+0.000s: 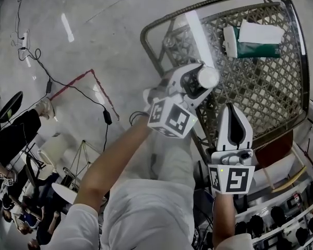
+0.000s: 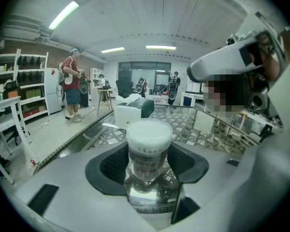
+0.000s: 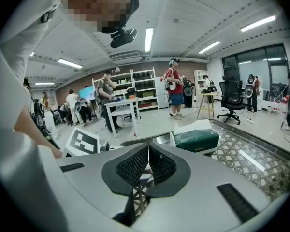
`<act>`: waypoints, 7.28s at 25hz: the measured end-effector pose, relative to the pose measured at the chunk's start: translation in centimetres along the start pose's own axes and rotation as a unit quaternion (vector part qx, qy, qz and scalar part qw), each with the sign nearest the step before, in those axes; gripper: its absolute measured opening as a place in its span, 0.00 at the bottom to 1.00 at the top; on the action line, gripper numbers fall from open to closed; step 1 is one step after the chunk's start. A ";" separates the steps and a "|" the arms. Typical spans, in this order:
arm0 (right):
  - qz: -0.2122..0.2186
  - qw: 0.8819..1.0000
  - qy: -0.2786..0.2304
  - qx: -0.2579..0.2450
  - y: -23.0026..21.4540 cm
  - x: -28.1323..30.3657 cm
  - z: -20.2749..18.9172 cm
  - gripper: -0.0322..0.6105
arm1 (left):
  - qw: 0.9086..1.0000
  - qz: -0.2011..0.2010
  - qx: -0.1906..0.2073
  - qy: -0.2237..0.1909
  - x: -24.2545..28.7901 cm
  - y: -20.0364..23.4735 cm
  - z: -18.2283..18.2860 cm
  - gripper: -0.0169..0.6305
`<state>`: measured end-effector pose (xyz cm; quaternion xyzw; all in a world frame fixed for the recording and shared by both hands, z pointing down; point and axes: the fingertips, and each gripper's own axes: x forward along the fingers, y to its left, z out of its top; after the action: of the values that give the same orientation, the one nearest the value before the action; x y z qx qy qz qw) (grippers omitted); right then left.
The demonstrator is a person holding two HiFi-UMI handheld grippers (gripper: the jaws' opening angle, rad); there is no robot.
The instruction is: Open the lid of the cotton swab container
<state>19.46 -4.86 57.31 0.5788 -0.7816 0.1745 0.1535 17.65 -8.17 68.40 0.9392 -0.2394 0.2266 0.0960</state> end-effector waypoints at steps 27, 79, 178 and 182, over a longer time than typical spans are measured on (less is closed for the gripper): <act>0.027 0.996 -0.063 -0.051 7.6 -7.4 13.0 0.05 | 0.997 0.034 -0.021 -0.059 -16.7 0.0 13.8 0.40; 0.256 0.953 -0.071 -0.145 26.9 -15.8 22.2 0.45 | 0.996 0.079 -0.002 -0.051 -37.5 -4.6 19.9 0.40; 0.073 0.985 -0.136 -0.081 18.1 -17.1 21.6 0.13 | 0.972 0.188 -0.066 -0.122 -44.4 -0.5 20.4 0.38; 0.071 0.986 -0.132 -0.079 18.3 -16.9 21.2 0.12 | 0.971 0.193 -0.069 -0.127 -44.8 -0.2 20.3 0.38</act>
<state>5.93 4.93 29.18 0.5263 -0.8452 0.0448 0.0809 -9.62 4.38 29.39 0.8876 -0.4411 0.1027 0.0843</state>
